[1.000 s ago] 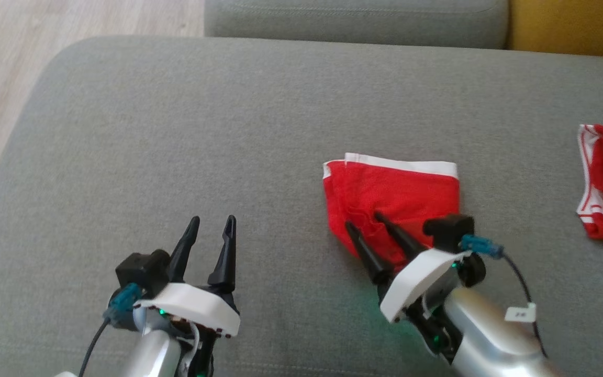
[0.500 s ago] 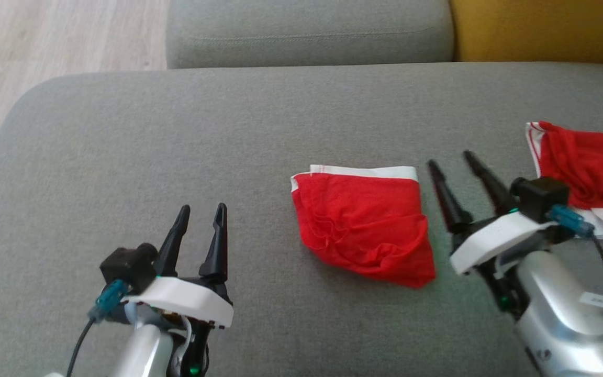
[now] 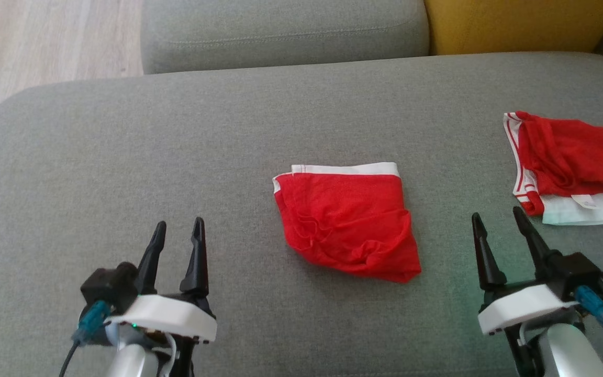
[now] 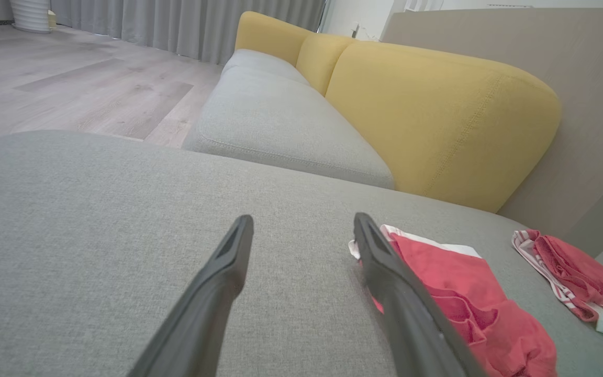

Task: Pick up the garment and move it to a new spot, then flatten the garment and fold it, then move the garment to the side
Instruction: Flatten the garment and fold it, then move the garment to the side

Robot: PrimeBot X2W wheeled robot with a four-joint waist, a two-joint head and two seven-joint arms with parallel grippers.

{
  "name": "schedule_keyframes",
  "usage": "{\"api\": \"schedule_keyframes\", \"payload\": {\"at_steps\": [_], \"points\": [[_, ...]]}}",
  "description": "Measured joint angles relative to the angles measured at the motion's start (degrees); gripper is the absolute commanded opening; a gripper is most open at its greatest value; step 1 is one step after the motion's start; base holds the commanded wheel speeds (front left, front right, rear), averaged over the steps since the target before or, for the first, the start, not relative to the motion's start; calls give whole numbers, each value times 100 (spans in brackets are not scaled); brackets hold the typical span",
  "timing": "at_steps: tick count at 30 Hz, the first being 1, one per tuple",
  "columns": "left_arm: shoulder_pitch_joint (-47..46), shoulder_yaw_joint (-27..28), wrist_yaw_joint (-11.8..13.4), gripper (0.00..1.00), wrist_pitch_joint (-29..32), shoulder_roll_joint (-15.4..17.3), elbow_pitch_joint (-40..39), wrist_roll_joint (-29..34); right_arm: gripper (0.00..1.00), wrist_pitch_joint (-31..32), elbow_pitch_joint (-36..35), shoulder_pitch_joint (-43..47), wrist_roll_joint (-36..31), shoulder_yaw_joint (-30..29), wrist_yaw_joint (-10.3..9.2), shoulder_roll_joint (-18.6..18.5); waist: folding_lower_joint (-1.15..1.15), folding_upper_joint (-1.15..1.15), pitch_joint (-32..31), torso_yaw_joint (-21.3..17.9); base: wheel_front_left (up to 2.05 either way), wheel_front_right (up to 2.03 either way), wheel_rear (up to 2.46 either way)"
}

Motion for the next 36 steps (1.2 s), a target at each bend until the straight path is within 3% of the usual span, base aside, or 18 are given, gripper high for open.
{"api": "schedule_keyframes", "payload": {"at_steps": [7, 12, 23, 32, 33, 34, 36], "points": [[82, -7, -43, 100, 0, -1, -26, 1, 100, 3, -78, -30, -18, -68, 0, 19, 0, 0, 86, 51, 0, 0, 0], [47, -103, -91, 100, 0, -1, 0, 1, 100, 121, 40, -249, 248, 252, 0, 126, 0, 0, 261, 131, 0, 0, 0], [-347, -464, -119, 100, 0, -7, 107, 2, 100, 524, 1372, -1101, 901, 660, 0, 163, 0, 0, 730, 490, 0, 0, 0], [-542, -504, -85, 100, 0, -3, 97, 59, 100, 571, 2197, -1589, 850, 751, 0, 156, 0, 0, 983, 794, 0, 0, 0], [-542, -504, -83, 100, 0, -3, 94, 59, 80, 565, 2254, -1644, 850, 762, 0, 155, 0, 0, 1000, 817, 0, 0, 0], [-542, -504, -82, 100, 0, -3, 94, 59, 0, 560, 2309, -1707, 855, 772, 0, 155, 0, 0, 1013, 832, 0, 0, 0], [-541, -492, -77, 100, 0, -3, 97, 59, 0, 477, 2395, -1808, 843, 850, 0, 153, 0, 0, 1022, 833, 0, 0, 0]]}}
